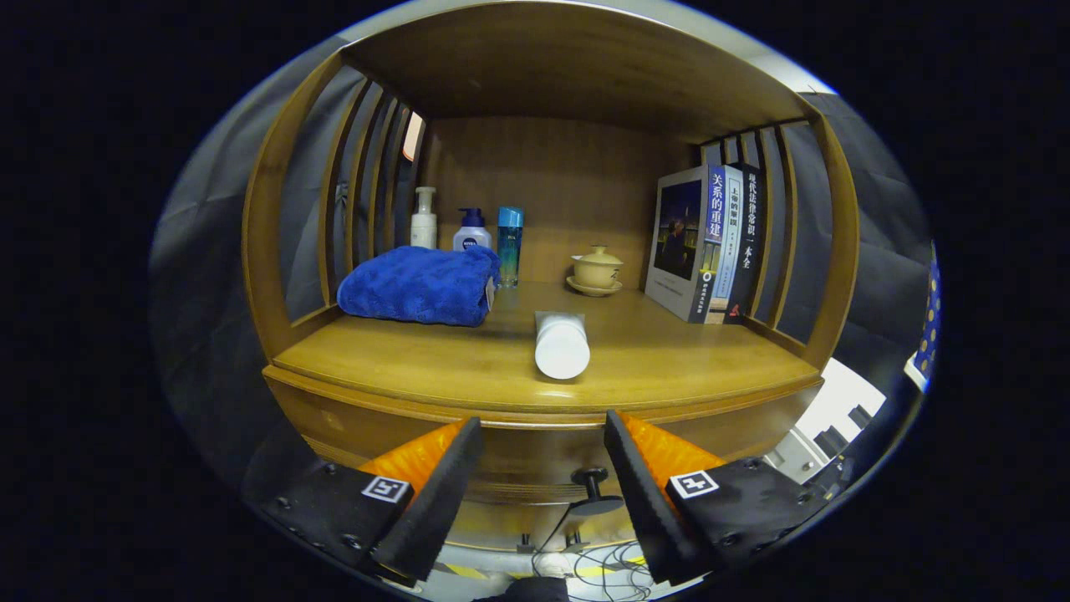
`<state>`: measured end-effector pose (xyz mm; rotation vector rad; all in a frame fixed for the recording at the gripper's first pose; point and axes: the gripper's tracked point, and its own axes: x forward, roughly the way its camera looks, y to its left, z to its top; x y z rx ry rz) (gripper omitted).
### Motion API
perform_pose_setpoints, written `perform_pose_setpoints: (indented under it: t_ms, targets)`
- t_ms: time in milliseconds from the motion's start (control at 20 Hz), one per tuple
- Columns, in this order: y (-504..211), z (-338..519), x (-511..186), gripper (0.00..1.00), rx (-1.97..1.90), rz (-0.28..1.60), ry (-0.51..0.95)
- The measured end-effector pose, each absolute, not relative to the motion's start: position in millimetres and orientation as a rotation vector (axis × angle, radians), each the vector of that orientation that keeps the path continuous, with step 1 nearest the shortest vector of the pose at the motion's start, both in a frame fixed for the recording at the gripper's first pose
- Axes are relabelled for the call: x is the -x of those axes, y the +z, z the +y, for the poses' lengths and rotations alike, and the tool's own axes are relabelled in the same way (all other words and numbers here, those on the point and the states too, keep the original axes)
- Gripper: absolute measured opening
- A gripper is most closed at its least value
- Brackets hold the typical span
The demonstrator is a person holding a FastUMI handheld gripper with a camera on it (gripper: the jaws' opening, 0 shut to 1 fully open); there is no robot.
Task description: Pull open the drawer, take out the items inside it, and place them on the countertop above the cabinet.
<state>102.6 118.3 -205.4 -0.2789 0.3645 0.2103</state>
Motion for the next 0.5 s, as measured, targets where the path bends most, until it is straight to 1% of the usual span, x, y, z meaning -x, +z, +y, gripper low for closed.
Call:
perform_pose_setpoints:
  t_ms: [50, 400, 500]
  targets:
    - [-195.8, 118.5, -100.8, 0.99, 0.287, 0.352, 0.208]
    - [-70.9, 129.9, -70.2, 0.99, 0.127, 0.208, 0.225]
    - [-40.0, 125.9, -59.5, 0.99, 0.137, 0.183, 0.203]
